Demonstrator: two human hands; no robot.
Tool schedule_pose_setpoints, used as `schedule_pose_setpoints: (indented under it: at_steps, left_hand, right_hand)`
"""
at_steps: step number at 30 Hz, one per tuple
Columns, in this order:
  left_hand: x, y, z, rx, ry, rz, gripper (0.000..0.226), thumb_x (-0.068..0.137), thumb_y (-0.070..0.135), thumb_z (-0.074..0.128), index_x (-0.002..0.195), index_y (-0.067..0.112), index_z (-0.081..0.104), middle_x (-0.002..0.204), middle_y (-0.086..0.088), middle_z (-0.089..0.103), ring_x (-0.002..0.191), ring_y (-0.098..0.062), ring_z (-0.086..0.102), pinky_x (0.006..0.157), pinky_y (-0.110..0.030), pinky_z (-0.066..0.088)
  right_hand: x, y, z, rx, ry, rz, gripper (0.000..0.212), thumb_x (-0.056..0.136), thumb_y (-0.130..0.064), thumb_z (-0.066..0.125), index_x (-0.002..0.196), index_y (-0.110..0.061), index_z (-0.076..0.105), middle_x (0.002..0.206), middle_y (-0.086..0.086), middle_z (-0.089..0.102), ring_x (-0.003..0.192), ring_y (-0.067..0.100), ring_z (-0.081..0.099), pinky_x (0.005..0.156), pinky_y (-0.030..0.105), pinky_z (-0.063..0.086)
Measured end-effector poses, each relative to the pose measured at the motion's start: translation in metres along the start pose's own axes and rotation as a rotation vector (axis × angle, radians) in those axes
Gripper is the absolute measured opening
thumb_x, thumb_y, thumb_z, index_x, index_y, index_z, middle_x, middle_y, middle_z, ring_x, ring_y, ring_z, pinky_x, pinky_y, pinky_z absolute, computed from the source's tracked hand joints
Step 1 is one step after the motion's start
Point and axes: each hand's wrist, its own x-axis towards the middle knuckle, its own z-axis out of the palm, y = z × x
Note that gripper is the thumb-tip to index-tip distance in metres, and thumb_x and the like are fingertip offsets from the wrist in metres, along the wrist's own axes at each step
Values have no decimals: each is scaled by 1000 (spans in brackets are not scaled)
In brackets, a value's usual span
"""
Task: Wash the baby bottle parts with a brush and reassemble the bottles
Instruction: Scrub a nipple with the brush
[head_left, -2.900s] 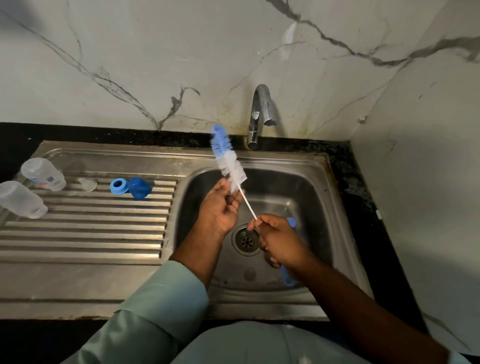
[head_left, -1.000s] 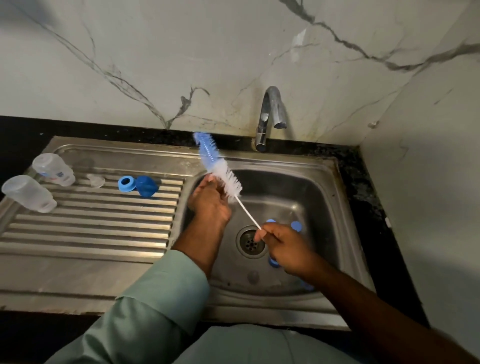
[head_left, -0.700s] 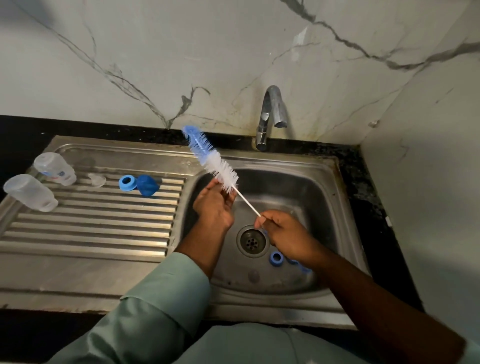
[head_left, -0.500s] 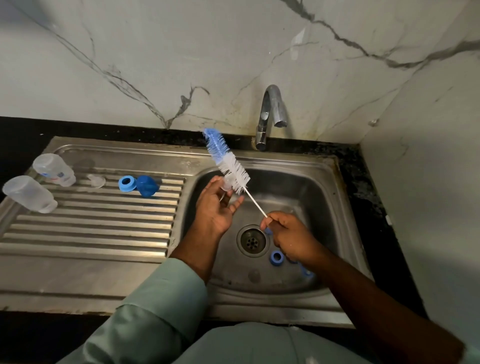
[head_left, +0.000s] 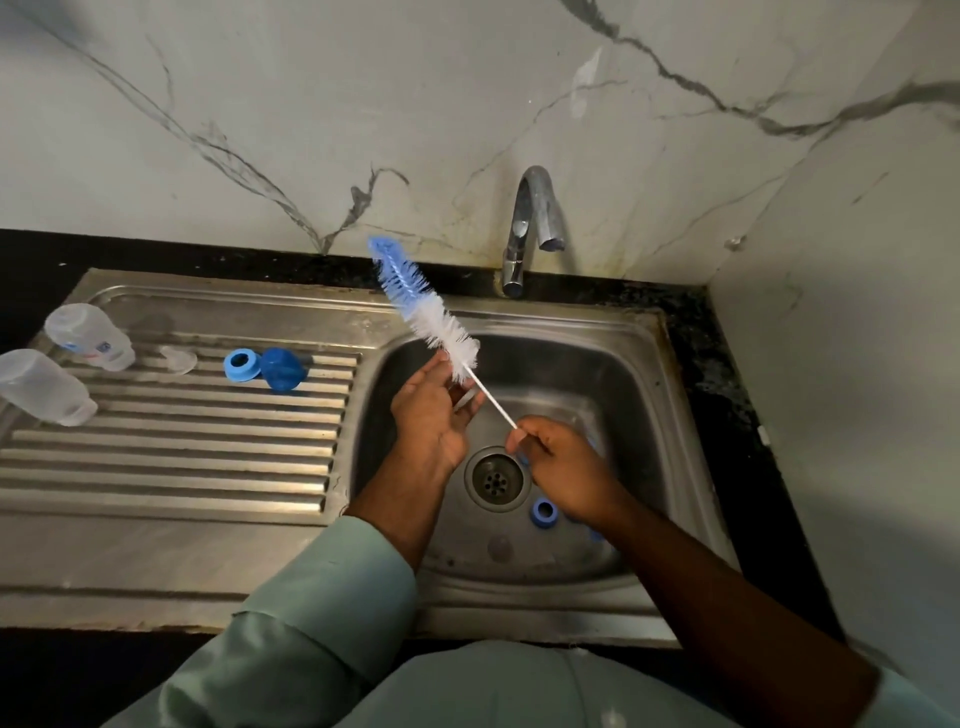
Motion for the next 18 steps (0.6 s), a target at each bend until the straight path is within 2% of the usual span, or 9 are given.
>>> schedule_pose_setpoints:
  at_steps: [1, 4, 5, 8, 11, 14, 16, 18]
  left_hand:
    - [1, 4, 0, -27, 20, 15, 29, 95, 7, 57, 123, 7, 65, 107, -14, 71, 72, -16, 66, 64, -32, 56]
    - [5, 21, -7, -172, 85, 64, 29, 94, 4, 57, 122, 5, 65, 103, -15, 70, 86, -22, 67, 87, -41, 55]
    - [5, 22, -7, -166, 93, 74, 26, 94, 2, 58, 118, 6, 66, 104, -16, 71, 90, -24, 66, 88, -41, 55]
    - [-8, -2, -1, 58, 85, 64, 24, 90, -1, 60, 111, 6, 69, 108, -14, 73, 89, -21, 68, 69, -31, 51]
    - [-12, -10, 7, 6, 99, 31, 23, 90, -1, 60, 111, 5, 68, 96, -10, 76, 86, -16, 71, 73, -32, 53]
    - [3, 14, 4, -138, 164, -10, 16, 91, 2, 58, 101, 11, 68, 76, -4, 69, 71, -16, 65, 61, -28, 54]
    - [2, 12, 5, -74, 169, -33, 19, 92, 2, 55, 98, 16, 66, 72, -2, 65, 63, -13, 59, 59, -27, 50]
    - [-10, -6, 11, 50, 143, -68, 18, 90, 0, 59, 96, 15, 66, 75, -3, 67, 63, -14, 60, 59, -28, 48]
  right_hand:
    - [0, 0, 1, -13, -2, -6, 25, 95, -11, 46, 78, -23, 59, 76, -7, 59, 69, 3, 54, 64, 18, 40]
    - [-10, 5, -6, -112, -47, -57, 21, 95, -11, 48, 80, -18, 60, 70, -9, 57, 65, -1, 53, 63, 17, 38]
    - [-13, 7, -9, -148, -59, -67, 20, 95, -12, 48, 80, -19, 60, 67, -11, 55, 63, -2, 52, 62, 18, 39]
    - [0, -2, -9, -238, -69, -87, 22, 95, -14, 45, 78, -21, 57, 71, -8, 56, 69, 7, 54, 66, 26, 43]
    - [13, -7, -6, -241, -14, -97, 20, 93, -11, 46, 82, -20, 60, 77, -5, 60, 74, 13, 56, 67, 28, 42]
    - [-5, 12, -13, -294, -25, -115, 17, 94, -16, 45, 83, -20, 57, 73, -3, 60, 68, 15, 56, 67, 36, 49]
    - [-13, 17, -13, -297, -33, -121, 15, 93, -16, 46, 83, -21, 55, 70, -5, 57, 65, 14, 54, 64, 37, 48]
    - [-3, 7, -6, -270, -30, -92, 16, 93, -18, 45, 81, -24, 54, 75, -5, 60, 70, 15, 58, 66, 36, 49]
